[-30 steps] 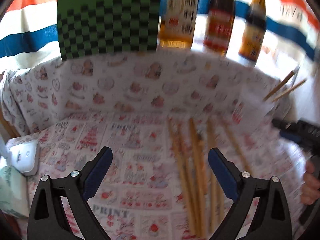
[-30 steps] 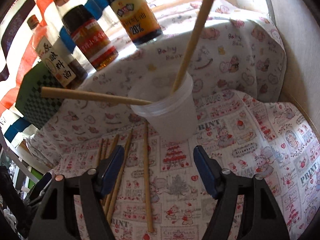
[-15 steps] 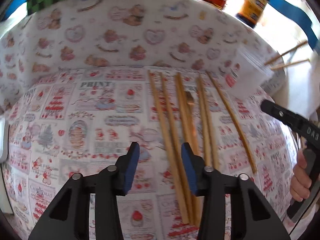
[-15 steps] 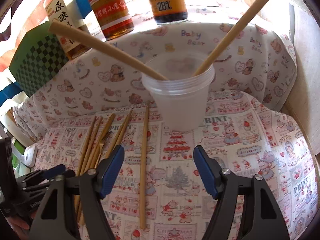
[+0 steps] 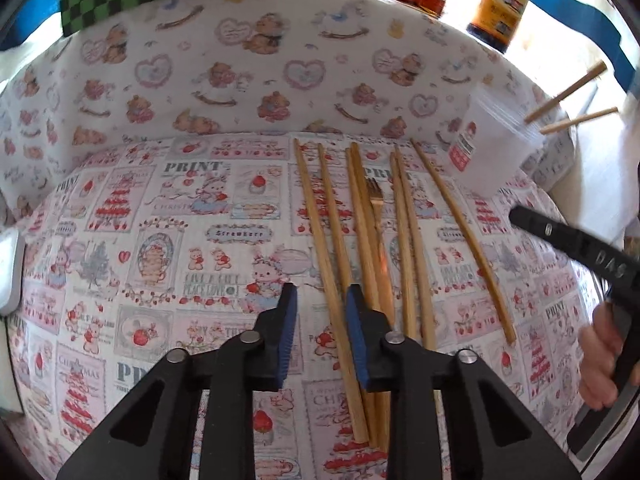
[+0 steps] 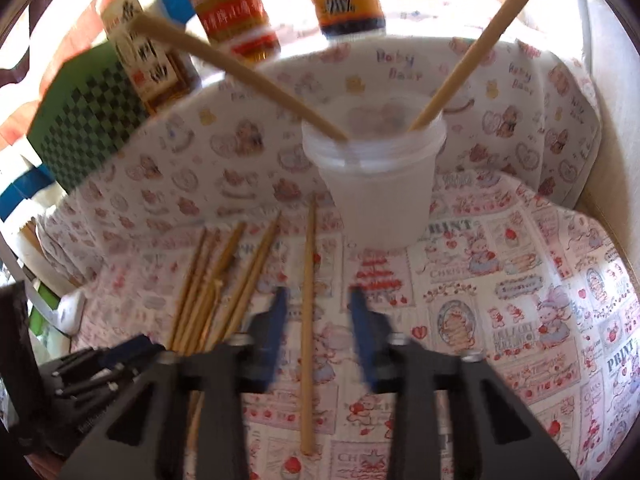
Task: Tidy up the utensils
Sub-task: 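Close the right gripper on another wooden chopstick in the pile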
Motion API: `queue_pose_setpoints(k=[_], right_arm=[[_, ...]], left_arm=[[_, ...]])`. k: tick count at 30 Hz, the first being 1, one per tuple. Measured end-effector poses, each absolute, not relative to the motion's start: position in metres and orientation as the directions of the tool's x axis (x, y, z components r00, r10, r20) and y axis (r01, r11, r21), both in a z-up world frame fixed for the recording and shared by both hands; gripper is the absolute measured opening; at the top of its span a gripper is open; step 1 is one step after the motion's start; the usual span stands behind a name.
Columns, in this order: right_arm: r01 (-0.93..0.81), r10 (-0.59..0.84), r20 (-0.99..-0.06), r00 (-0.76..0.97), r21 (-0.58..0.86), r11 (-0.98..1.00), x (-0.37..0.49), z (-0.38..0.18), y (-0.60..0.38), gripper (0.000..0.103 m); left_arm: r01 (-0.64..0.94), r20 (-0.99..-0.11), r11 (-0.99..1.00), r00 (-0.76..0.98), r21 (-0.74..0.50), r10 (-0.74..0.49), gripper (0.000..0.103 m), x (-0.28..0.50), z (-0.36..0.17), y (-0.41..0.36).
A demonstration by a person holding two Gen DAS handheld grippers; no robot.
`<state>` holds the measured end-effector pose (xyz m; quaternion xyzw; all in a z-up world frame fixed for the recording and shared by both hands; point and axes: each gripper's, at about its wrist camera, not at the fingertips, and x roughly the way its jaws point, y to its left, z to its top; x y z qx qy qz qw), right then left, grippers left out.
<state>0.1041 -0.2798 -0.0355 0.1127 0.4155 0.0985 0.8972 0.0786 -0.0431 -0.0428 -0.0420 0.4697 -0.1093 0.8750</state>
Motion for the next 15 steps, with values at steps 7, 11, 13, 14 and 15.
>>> queue_pose_setpoints(k=[7,11,13,14,15], right_arm=[[-0.173,0.24,-0.794,0.558,0.171,0.97,0.105,-0.042,-0.26,0.008],[-0.198,0.235,-0.804,0.546,0.15,0.969,0.098,-0.039,-0.254,0.01],[-0.2,0.227,-0.816,0.532,0.14,0.97,0.096,-0.041,-0.252,0.01],[-0.199,0.22,-0.821,0.527,0.132,0.971,0.095,-0.042,-0.252,0.01],[-0.196,0.21,-0.825,0.524,0.123,0.973,0.095,-0.043,-0.252,0.01]], left_arm=[[0.157,-0.819,0.963,0.507,-0.22,-0.269,0.004,0.079,-0.038,-0.034],[0.15,-0.836,0.985,0.527,-0.088,-0.155,0.004,0.075,-0.039,-0.049],[0.15,-0.846,0.984,0.509,-0.094,-0.158,0.004,0.074,-0.041,-0.052],[0.148,-0.846,0.984,0.509,-0.1,-0.163,0.004,0.075,-0.042,-0.054],[0.145,-0.845,0.984,0.509,-0.105,-0.165,0.004,0.074,-0.041,-0.053]])
